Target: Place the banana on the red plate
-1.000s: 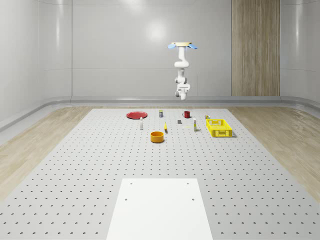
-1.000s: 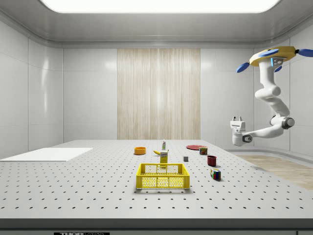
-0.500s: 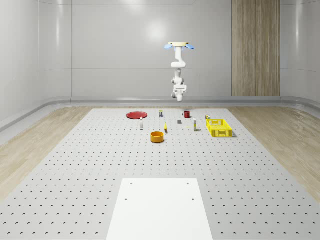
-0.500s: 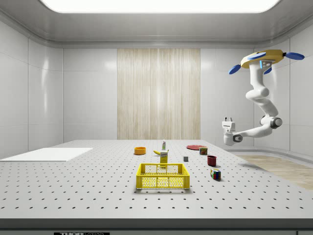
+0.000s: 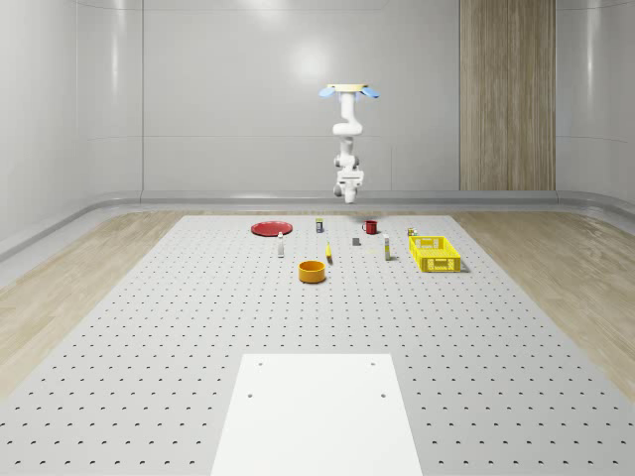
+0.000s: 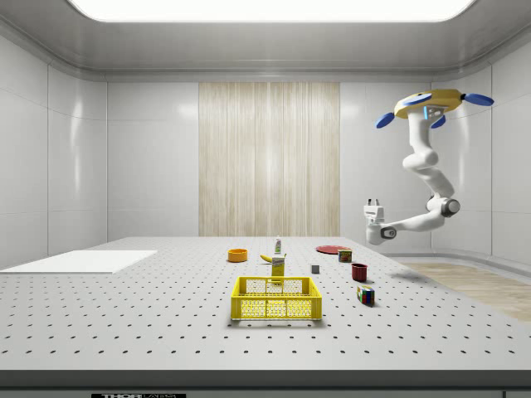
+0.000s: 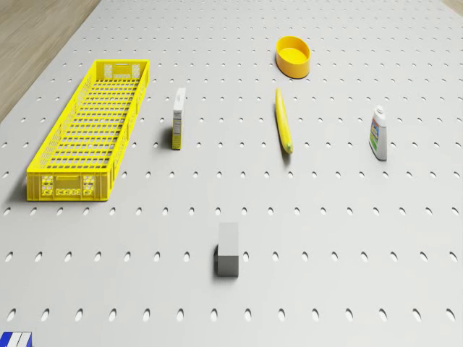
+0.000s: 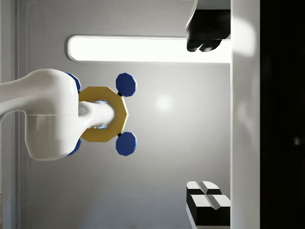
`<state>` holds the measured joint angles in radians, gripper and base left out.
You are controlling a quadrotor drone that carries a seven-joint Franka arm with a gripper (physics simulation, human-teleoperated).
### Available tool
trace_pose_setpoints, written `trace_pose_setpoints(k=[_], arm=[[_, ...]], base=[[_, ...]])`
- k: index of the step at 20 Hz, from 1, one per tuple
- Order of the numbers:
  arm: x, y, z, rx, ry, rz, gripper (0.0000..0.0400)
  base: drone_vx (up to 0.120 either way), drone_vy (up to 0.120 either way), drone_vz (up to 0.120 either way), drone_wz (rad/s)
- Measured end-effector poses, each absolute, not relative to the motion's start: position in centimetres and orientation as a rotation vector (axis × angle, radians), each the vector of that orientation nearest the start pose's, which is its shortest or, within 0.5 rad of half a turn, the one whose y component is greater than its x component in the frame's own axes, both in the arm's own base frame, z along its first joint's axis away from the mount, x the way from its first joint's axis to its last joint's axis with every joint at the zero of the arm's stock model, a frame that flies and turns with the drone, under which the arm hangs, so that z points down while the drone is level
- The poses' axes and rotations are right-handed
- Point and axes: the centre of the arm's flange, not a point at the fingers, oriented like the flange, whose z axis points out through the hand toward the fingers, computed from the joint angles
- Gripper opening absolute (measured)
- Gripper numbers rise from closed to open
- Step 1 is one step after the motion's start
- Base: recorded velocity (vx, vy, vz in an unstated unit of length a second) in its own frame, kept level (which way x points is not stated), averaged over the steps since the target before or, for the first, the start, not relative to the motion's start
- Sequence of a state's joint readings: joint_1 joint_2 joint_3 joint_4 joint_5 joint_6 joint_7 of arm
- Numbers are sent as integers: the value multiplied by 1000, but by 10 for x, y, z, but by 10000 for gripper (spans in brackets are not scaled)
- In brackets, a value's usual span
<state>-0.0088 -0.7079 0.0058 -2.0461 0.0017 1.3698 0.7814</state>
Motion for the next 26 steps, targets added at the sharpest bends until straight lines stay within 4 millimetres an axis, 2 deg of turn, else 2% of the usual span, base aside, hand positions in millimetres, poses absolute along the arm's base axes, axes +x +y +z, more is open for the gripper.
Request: trace_pose_setpoints(k=[17,26], arm=[[302,4,691,-2919,1210,-89,400],[301,18,690,-3034,1259,-193,400]], base=[[120,-120,0,0],[120,-120,0,0]])
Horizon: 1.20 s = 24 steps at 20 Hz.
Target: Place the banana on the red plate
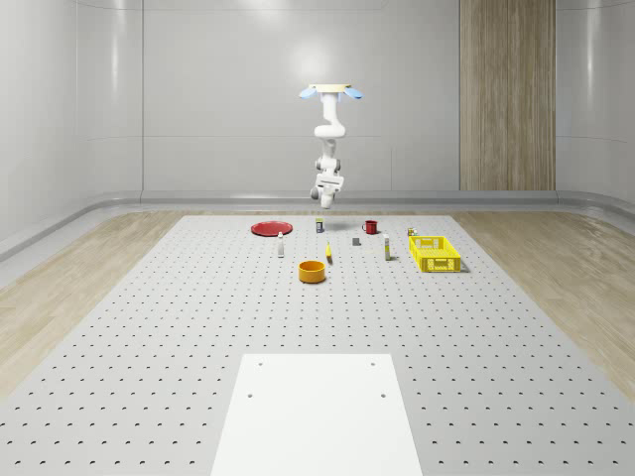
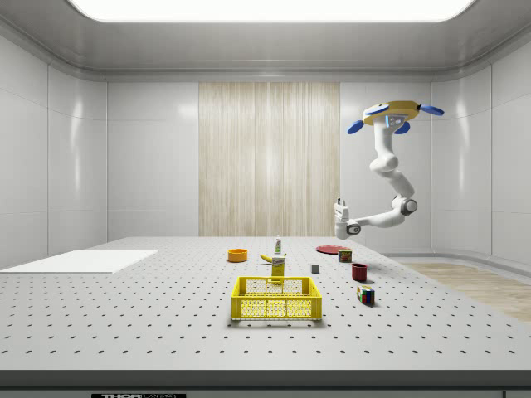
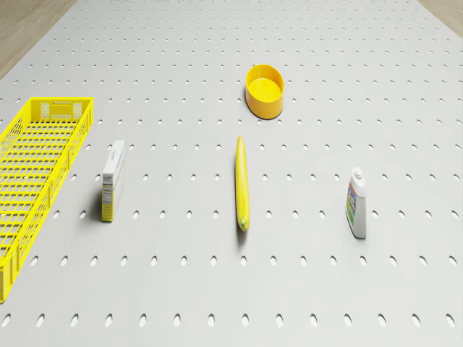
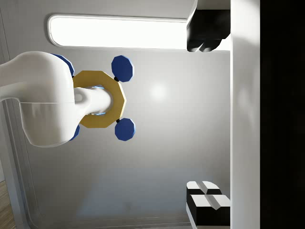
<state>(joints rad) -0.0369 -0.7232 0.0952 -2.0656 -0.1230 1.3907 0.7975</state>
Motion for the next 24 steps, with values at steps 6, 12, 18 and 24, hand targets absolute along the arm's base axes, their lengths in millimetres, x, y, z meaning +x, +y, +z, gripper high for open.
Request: trace_pose_setpoints(k=[6,12,18,24], arm=[[301,47,679,-3278,1363,-434,400],[303,93,625,-3752,1571,-1201,400],[306,78,531,-3648,1571,-3159,400],[307,32,497,313,-141,785,400]], base=[[120,-120,0,0],[120,-13,-20,0],[120,0,-120,0],[120,0,-120,0]])
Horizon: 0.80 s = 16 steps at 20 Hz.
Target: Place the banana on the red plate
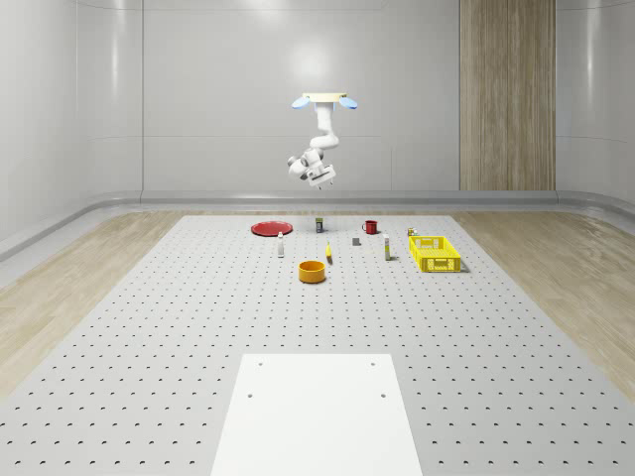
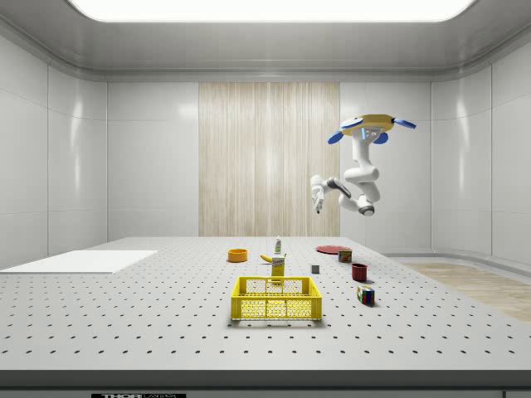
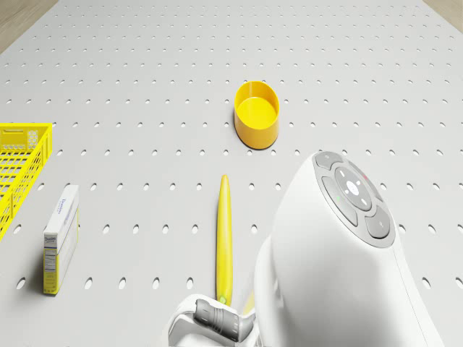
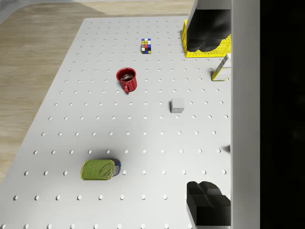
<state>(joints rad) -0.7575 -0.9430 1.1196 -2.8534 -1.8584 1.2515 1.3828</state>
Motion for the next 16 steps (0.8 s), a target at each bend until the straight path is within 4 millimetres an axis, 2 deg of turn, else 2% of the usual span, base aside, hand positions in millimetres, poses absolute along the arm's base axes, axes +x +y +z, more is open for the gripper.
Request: trace_pose_setpoints(k=[6,11,16], arm=[[307,11,492,107,-50,786,400],[307,4,491,43,-22,785,400],[307,2,491,18,-10,784,400]], base=[[120,0,-120,0],[96,0,-8,0],[120,0,-112,0]])
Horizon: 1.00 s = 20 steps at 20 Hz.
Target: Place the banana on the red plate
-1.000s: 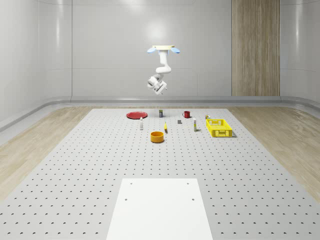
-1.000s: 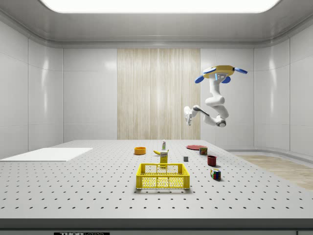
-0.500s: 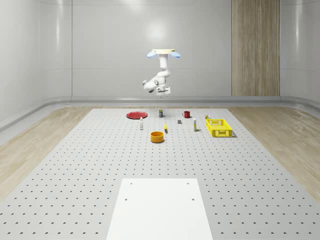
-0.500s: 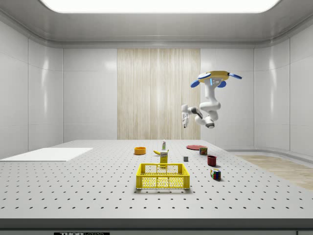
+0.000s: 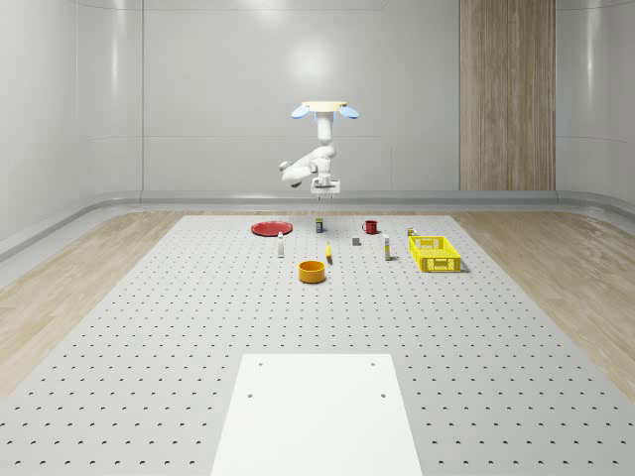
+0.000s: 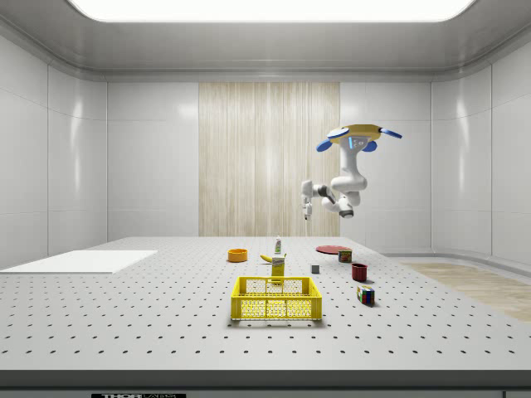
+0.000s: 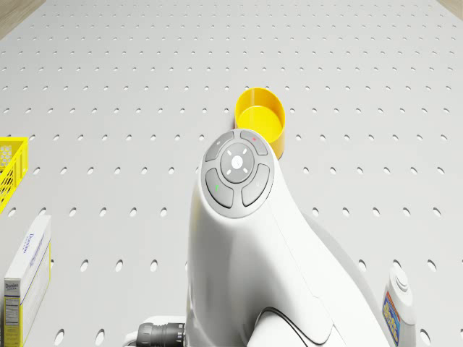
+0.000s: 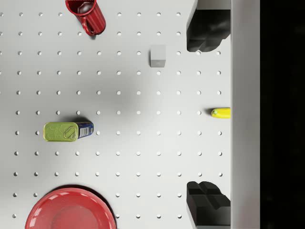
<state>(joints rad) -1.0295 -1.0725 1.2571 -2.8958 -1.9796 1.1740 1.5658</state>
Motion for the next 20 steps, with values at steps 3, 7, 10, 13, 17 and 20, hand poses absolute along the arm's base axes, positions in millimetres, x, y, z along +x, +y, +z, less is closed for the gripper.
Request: trace_pose_setpoints(k=[3,7,10,13,17,20], arm=[[307,1,491,11,-7,784,400],[307,0,491,5,-4,784,400],[307,0,491,3,-3,784,400],[307,0,491,2,-3,784,400],[307,0,491,1,-2,784,400],[307,0,491,1,-2,784,400]], base=[[120,0,-93,0],[120,70,0,0],[120,0,-120,0],[120,0,-120,0],[120,0,-120,0],[120,0,-120,0]])
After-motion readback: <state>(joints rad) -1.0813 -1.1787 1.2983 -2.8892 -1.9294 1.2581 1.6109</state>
